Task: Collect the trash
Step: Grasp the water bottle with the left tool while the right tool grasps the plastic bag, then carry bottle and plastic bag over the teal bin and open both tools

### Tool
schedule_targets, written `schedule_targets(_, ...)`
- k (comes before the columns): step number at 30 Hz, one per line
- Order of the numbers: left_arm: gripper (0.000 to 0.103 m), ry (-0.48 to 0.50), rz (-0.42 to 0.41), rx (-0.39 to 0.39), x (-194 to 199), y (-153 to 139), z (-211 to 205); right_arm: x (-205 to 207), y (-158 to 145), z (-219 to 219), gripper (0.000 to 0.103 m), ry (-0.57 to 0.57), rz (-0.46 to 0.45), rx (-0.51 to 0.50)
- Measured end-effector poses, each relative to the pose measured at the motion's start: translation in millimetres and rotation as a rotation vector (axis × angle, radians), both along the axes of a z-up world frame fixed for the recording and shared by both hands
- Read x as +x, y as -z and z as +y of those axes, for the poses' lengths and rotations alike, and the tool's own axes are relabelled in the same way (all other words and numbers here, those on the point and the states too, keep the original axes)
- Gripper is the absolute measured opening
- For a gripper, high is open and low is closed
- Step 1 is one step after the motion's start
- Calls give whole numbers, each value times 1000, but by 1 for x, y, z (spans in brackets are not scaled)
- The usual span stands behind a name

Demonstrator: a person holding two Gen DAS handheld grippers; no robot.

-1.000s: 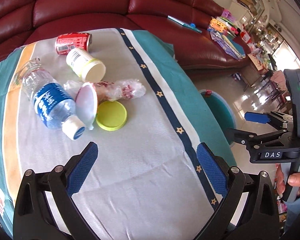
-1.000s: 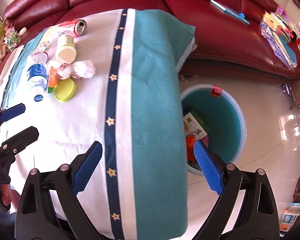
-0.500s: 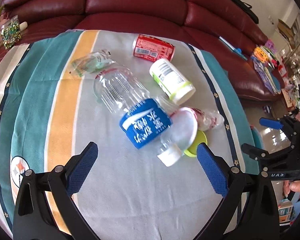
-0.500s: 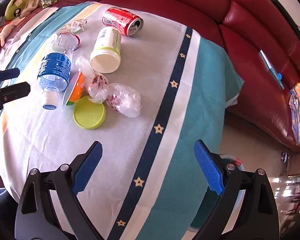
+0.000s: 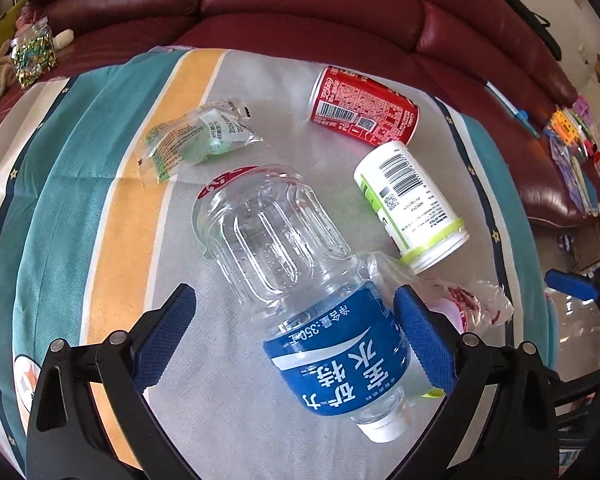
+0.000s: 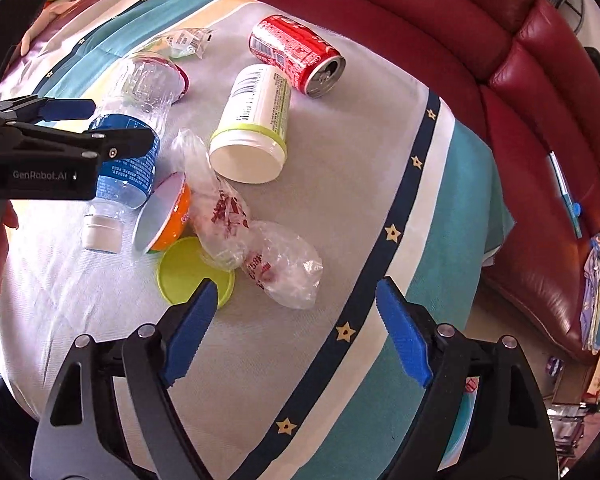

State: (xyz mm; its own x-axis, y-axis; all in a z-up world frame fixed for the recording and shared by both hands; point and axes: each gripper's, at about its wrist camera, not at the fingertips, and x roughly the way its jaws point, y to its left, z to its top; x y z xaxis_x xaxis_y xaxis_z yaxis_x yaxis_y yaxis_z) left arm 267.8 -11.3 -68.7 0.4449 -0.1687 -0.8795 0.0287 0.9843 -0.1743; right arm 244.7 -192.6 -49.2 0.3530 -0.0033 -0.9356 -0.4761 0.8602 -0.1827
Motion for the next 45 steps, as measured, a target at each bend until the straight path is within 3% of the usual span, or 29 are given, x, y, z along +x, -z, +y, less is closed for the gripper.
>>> schedule_targets(6,99,-6,3,-13,-11,1,29,15,17,21,77,-52,40,3)
schedule_targets(14,99,13,11,-6,-11,4,35,29,37,29,60,-29,89,45)
schedule_targets(19,98,42,22,-10,-4,13,25,23,33,27,32,11,83,79)
schedule_targets(22,76,62,27,-16,-5,16,20,17,29,19,26,56,82,93)
schedule_targets(26,75,85,4,44,-15,14,14,2,24,7,25,109,74,103)
schedule_targets(34,75,94,-7,81,-43,4,16,-34,7,-13,25,151,52,142)
schedule_targets(45,75,144,-52,62,-101,-30,10,-92,-11,-52,25,234,21,226)
